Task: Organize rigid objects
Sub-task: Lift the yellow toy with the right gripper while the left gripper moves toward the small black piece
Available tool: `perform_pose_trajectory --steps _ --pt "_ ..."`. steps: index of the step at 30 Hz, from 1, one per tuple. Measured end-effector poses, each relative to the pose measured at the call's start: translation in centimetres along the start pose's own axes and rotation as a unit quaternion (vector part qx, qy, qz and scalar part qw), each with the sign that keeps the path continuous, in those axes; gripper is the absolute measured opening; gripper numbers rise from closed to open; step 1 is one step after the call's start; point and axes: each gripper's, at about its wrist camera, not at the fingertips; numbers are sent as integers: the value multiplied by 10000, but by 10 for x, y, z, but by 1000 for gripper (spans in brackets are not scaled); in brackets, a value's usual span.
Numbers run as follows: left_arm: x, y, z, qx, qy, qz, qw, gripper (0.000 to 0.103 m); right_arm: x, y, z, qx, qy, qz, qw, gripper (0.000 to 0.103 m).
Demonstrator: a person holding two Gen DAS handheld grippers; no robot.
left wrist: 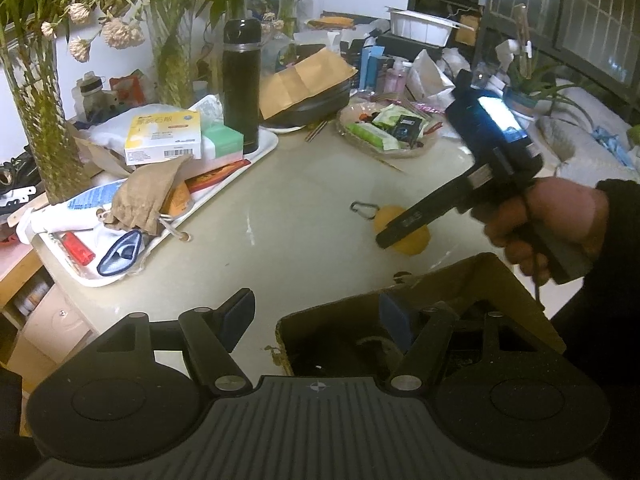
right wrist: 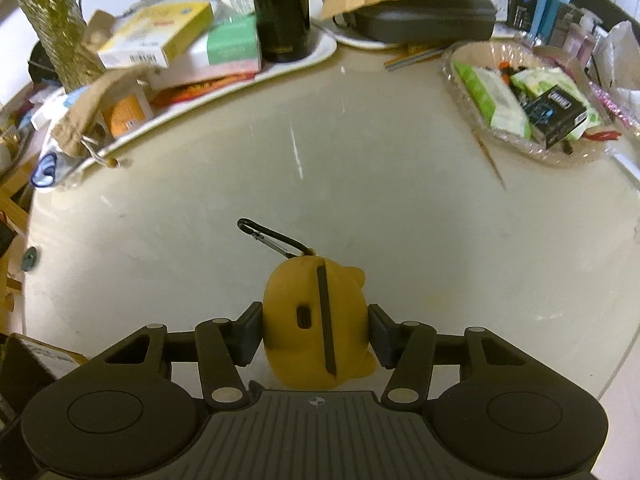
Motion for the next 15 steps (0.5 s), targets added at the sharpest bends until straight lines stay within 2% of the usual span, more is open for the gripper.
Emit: perform_pose_trajectory --steps 15 --pt "9 14 13 321 63 -340 9989 68 -64 -19 23 -53 118 525 9985 57"
Point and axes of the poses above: each gripper's, at about its wrist camera, not at the fingertips, and x roughly the way its jaws point, z to its right, y to its top, and after that the axes turned 2 degrees about z, right-handed
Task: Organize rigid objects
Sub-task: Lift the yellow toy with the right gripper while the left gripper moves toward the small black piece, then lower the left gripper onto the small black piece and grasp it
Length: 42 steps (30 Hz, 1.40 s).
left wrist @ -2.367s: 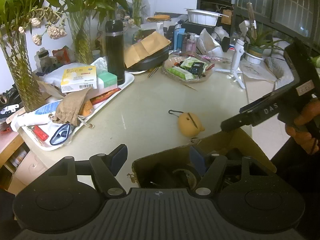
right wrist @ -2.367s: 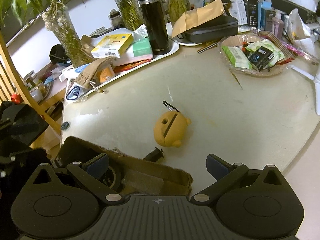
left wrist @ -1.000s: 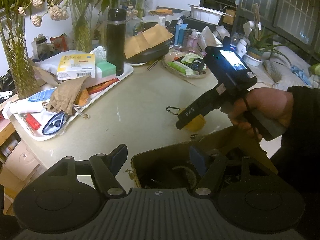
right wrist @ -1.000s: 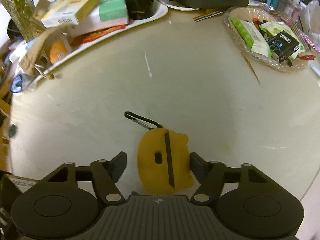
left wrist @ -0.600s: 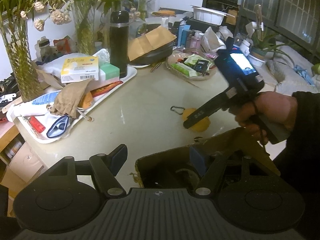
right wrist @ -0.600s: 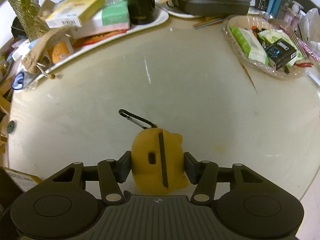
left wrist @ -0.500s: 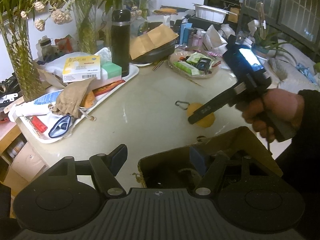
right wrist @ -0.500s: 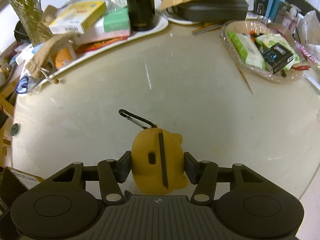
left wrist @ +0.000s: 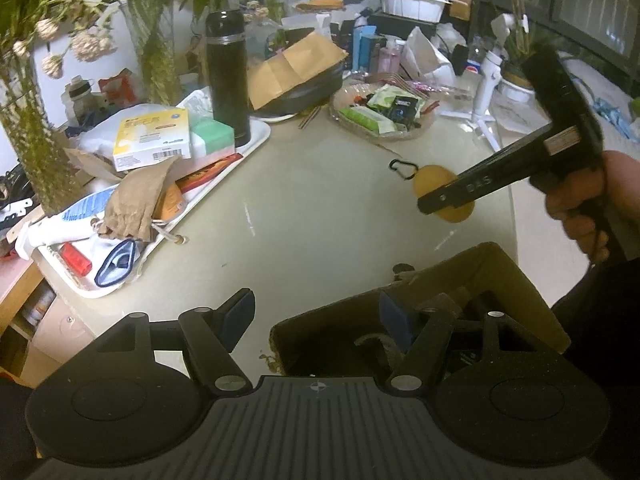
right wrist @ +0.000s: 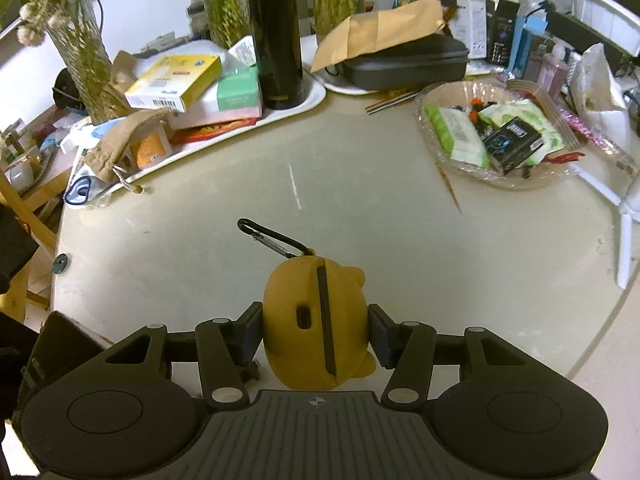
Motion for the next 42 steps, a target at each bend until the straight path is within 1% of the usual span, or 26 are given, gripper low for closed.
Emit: perform_pose_trajectory --steps 3,9,12,15,22,27,30,33,39,42 --pt "4 4 3 61 -23 -88 9999 68 -13 -5 4 0 37 83 10000 57" --pt "12 14 8 60 -221 -223 9995 68 -38 -19 13 29 28 228 9997 57" --pt "18 20 13 69 -231 -287 9993 68 -49 -27 17 18 -1 284 9996 57" --pt "28 27 16 19 -236 -429 9988 68 -57 -35 22 32 -26 329 9995 57" --pt "56 42 21 -172 -395 -825 9957 68 -74 -49 32 46 -123 425 9990 57" --pt "82 51 23 -354 -562 -1145 9912 68 -85 -54 33 67 -127 554 9984 57" --pt "100 55 23 -524 -627 -1372 9872 68 -89 -57 34 112 -93 607 9981 57" --pt "118 58 26 -585 -687 -1592 9831 67 -92 -59 38 205 -64 666 9975 57" --pt "152 59 33 -709 -574 -2040 9747 67 -94 -63 46 403 0 723 9966 57" --pt "165 59 36 -810 -527 -2186 9710 66 -95 -64 49 470 38 748 9961 57"
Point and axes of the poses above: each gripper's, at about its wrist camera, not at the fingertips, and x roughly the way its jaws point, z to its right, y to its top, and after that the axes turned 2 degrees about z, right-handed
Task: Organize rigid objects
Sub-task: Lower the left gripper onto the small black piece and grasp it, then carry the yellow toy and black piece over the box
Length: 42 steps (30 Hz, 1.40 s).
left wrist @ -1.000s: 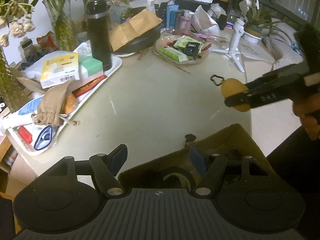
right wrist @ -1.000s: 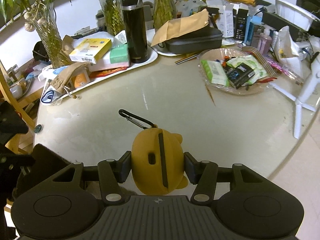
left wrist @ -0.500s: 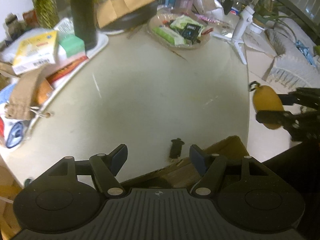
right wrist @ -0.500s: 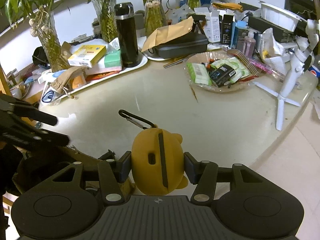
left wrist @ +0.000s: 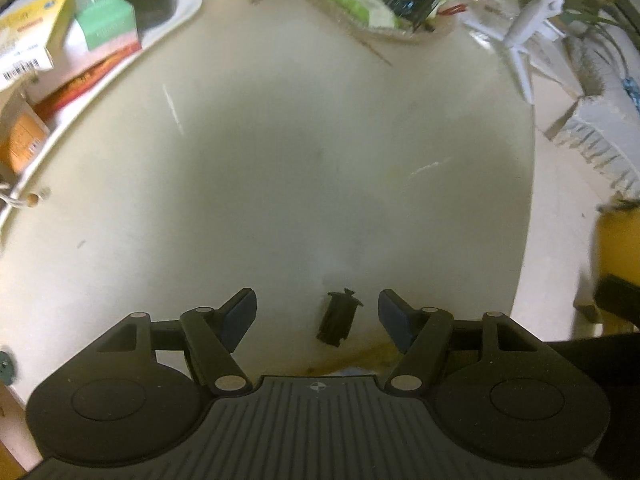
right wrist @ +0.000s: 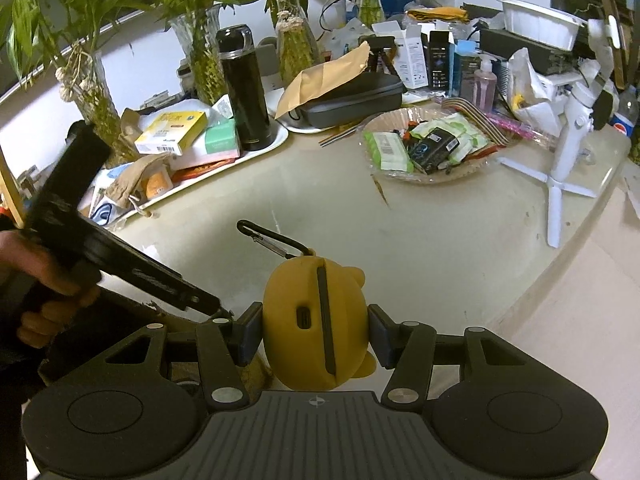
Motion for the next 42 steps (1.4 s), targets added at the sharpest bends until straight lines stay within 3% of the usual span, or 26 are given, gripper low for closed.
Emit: perform_pose_trajectory --steps 4,10,15,25,42 --pt "12 2 5 -24 24 -133 9999 61 -1 -1 2 49 33 9 10000 57" --pt "25 0 12 25 105 -306 9995 39 -3 -2 5 98 65 12 9999 58" --pt "24 -3 12 69 293 -221 9993 24 -3 -2 5 108 51 8 9999 58" --pt "18 -4 6 -6 104 -25 9999 23 1 -2 -1 -13 -17 -91 10000 58" --pt "-60 -23 -8 122 34 1082 9941 23 7 2 -26 -237 100 -183 9995 58"
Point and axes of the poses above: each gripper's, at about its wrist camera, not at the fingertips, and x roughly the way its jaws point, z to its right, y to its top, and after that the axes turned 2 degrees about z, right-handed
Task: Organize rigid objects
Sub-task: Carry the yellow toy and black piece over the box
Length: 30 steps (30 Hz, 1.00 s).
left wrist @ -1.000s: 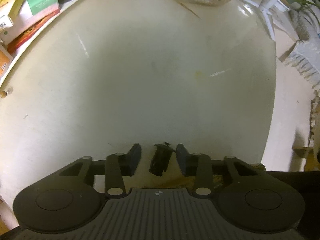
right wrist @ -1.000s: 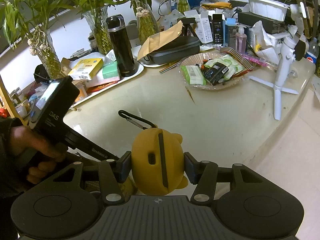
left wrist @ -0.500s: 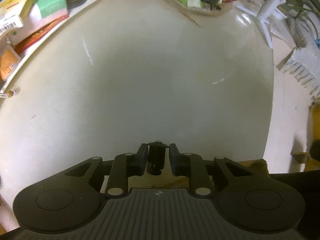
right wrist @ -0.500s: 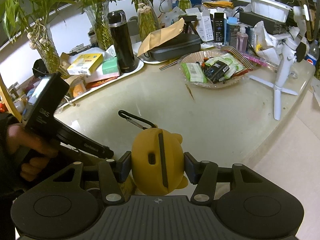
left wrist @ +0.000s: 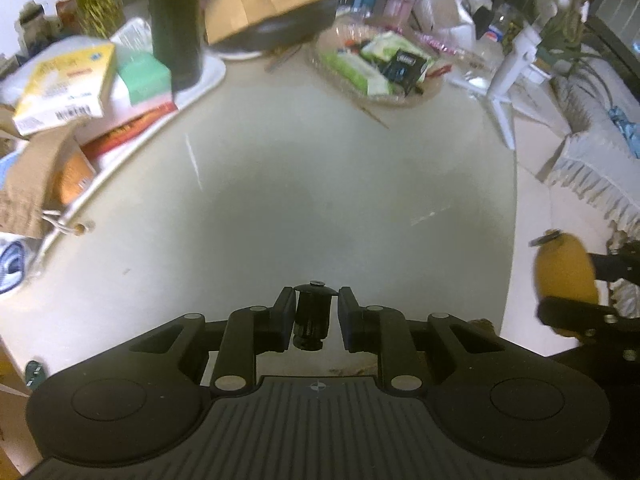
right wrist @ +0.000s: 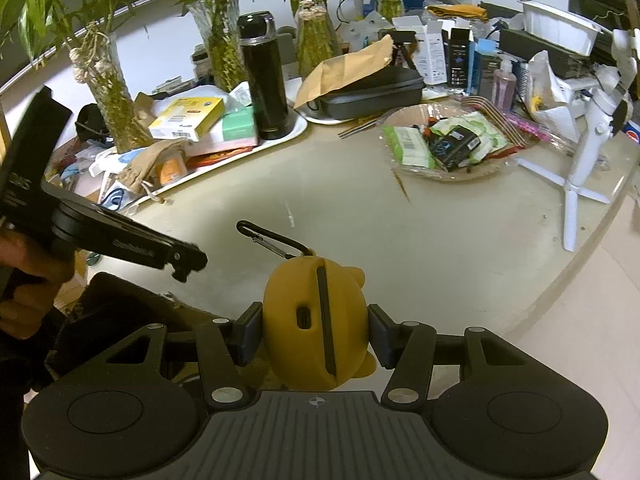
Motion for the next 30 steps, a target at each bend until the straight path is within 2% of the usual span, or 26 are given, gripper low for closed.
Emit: perform_pose_trajectory --steps 17,30 --pt "-60 -19 11 298 -113 482 9983 23 -20 -4 -26 -109 184 19 9998 57" --pt "-80 -46 10 344 -393 387 9979 23 -33 -7 -38 -189 226 41 9996 58"
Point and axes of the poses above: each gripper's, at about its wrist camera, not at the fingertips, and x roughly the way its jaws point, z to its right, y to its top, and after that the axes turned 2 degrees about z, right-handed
